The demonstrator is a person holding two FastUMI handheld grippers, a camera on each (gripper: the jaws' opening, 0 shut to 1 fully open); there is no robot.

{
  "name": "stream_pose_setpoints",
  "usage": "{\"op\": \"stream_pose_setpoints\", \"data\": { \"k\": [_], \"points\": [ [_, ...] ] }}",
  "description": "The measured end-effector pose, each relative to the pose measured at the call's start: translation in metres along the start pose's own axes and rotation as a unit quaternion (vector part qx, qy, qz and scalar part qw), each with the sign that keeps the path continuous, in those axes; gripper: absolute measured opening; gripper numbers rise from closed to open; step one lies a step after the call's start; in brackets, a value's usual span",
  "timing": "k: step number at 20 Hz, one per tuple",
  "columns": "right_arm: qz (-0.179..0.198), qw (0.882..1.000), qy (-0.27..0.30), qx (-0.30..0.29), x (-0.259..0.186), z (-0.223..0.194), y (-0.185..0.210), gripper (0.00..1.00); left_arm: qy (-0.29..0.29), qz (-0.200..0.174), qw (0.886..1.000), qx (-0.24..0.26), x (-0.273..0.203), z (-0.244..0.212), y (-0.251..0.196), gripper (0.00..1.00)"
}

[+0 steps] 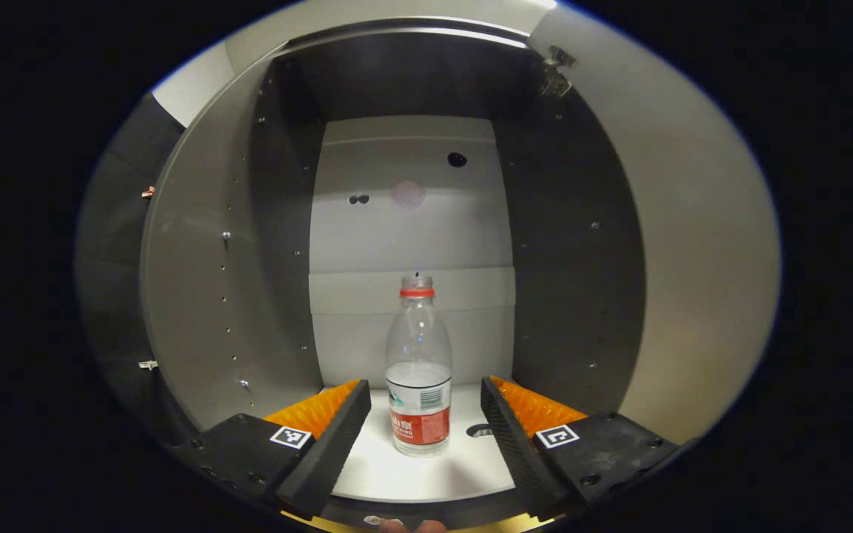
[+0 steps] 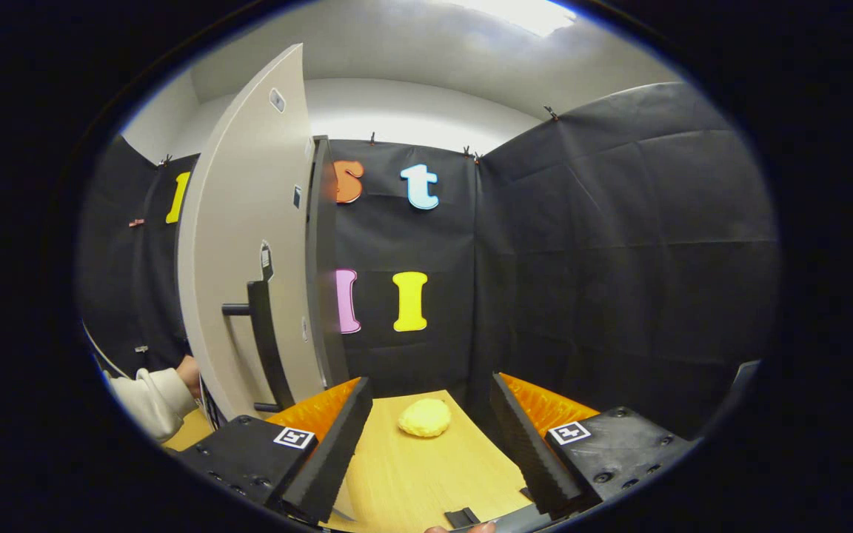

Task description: Open the cabinet door with the right hand, grasp the bottle in the cabinet with the left hand and place it on the coaster, then close the cabinet door with the right hand.

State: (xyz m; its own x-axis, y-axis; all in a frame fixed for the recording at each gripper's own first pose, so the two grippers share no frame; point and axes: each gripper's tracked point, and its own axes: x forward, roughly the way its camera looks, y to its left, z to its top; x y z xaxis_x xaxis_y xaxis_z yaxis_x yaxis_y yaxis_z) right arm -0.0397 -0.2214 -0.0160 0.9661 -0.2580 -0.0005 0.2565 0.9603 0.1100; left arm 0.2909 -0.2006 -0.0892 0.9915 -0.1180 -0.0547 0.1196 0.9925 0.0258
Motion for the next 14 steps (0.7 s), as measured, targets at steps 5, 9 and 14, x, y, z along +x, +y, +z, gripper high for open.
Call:
{"op": "stream_pose_setpoints", "data": {
  "k": [5,9,14],
  "points": [
    [-0.012,1.000,-0.010,-0.005,0.018,-0.003,-0.014,0.99,0.010,0.018,1.000,0.008,0.035,-0.017,0.000,0.94],
    [-0.020,1.000,-0.003,-0.021,0.025,-0.010,-0.021,0.99,0.022,0.021,0.999,0.011,0.061,-0.031,0.002,0.94],
    [-0.024,1.000,0.005,-0.007,0.028,-0.012,-0.023,0.99,0.025,0.012,1.000,0.001,0.073,-0.037,-0.001,0.80]
  ]
}}
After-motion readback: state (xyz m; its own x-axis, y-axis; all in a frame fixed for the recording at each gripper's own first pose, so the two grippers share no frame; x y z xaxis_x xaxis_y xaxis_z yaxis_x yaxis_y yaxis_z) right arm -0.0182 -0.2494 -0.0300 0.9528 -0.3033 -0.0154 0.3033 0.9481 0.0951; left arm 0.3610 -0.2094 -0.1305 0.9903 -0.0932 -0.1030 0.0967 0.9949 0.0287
